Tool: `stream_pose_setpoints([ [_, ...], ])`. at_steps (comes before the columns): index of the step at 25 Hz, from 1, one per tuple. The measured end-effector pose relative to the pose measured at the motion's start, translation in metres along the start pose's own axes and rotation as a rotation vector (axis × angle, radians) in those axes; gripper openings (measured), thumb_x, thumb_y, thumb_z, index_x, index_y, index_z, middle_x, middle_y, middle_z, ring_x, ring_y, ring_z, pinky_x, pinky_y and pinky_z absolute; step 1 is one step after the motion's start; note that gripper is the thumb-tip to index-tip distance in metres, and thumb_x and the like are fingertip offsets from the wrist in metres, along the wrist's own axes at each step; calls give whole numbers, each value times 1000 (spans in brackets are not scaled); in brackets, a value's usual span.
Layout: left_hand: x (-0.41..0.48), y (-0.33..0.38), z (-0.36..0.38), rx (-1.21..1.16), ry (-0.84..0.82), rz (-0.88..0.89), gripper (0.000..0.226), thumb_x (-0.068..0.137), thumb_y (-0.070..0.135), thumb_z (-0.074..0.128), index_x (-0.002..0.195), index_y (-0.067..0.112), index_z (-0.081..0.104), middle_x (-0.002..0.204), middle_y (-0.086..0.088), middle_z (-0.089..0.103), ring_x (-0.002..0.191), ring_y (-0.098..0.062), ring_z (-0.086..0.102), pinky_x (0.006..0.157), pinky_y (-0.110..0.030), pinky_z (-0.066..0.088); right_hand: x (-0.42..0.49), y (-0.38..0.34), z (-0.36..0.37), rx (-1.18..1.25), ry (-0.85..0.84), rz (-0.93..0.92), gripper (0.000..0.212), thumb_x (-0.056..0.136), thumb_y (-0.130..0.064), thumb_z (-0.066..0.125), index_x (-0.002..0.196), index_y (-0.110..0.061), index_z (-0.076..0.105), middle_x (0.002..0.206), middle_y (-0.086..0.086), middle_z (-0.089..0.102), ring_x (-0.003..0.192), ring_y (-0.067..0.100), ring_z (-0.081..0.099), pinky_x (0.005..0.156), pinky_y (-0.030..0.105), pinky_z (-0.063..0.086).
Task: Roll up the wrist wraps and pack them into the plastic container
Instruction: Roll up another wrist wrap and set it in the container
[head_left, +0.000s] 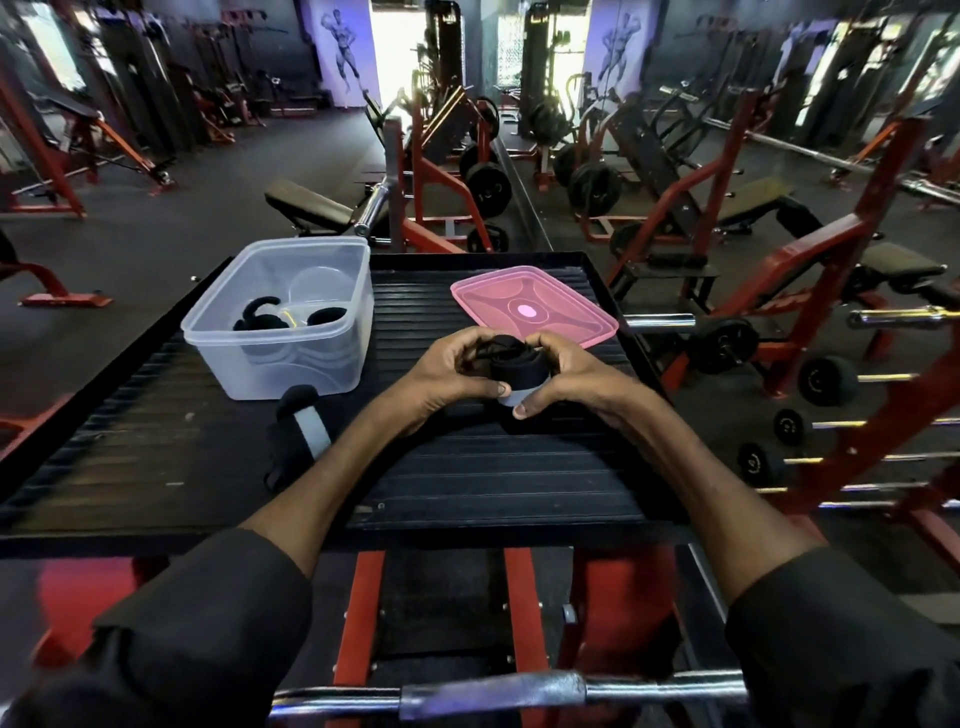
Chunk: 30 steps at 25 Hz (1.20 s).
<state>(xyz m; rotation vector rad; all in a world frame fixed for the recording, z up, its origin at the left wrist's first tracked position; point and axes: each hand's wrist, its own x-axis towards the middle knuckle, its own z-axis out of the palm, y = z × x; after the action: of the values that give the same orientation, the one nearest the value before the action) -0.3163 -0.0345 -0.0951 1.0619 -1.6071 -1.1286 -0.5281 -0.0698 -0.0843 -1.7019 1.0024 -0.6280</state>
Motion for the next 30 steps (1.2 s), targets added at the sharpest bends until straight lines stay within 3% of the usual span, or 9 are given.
stream_pose_setpoints([
  [3,-11,11,-7,181,49,78,66,73,-6,79,134,9,56,129,-9,66,120,-14,63,106,-31,49,3,-6,22,49,88,-112,77,58,15,84,125,-12,59,121,2,68,113,14,63,90,19,52],
  [5,-25,21,-16,341,106,118,66,78,1,79,136,18,55,130,-1,63,123,-13,60,110,-31,46,9,-12,37,86,109,-143,78,55,7,88,124,-15,60,124,4,67,118,19,62,96,26,52],
  [7,-46,32,-30,453,261,158,60,84,10,78,138,22,55,132,3,60,126,-12,58,110,-29,45,17,-19,53,121,116,-181,79,49,-5,90,122,-13,61,123,9,69,116,21,64,98,32,53],
  [10,-91,43,-59,464,586,276,47,90,22,70,135,22,56,131,5,58,124,-5,56,107,-21,43,26,-25,76,53,59,-193,84,44,-10,87,123,-10,59,121,7,67,111,18,63,92,22,50],
  [13,-134,21,-91,456,754,136,57,84,42,67,136,24,53,136,0,57,125,-8,56,108,-24,43,31,-21,93,-34,-29,-176,80,42,-8,85,118,-11,61,115,4,66,108,17,61,87,18,48],
  [17,-172,-13,-108,321,556,-354,94,58,65,77,139,29,45,141,-9,52,131,-21,52,114,-43,42,38,-25,110,-22,-42,-178,76,43,-2,86,115,-12,62,112,5,67,103,15,60,85,19,48],
  [21,-166,-7,-107,609,341,-512,113,52,71,78,148,25,41,144,-4,49,136,-23,46,116,-43,39,37,-27,117,16,-64,-178,74,43,-1,84,114,-12,63,108,5,68,101,14,61,84,21,49],
  [26,-166,-4,-112,668,407,-422,66,66,34,93,120,24,56,119,-1,61,115,-21,58,99,-36,49,33,-25,106,39,-17,-179,75,46,1,85,116,-10,62,115,10,68,104,16,62,89,23,49],
  [30,-159,17,-111,705,347,-250,61,69,24,93,122,20,63,115,2,66,108,-12,62,88,-12,45,31,-22,93,51,-30,-118,71,59,13,83,121,-12,59,119,10,67,108,20,62,93,29,51],
])
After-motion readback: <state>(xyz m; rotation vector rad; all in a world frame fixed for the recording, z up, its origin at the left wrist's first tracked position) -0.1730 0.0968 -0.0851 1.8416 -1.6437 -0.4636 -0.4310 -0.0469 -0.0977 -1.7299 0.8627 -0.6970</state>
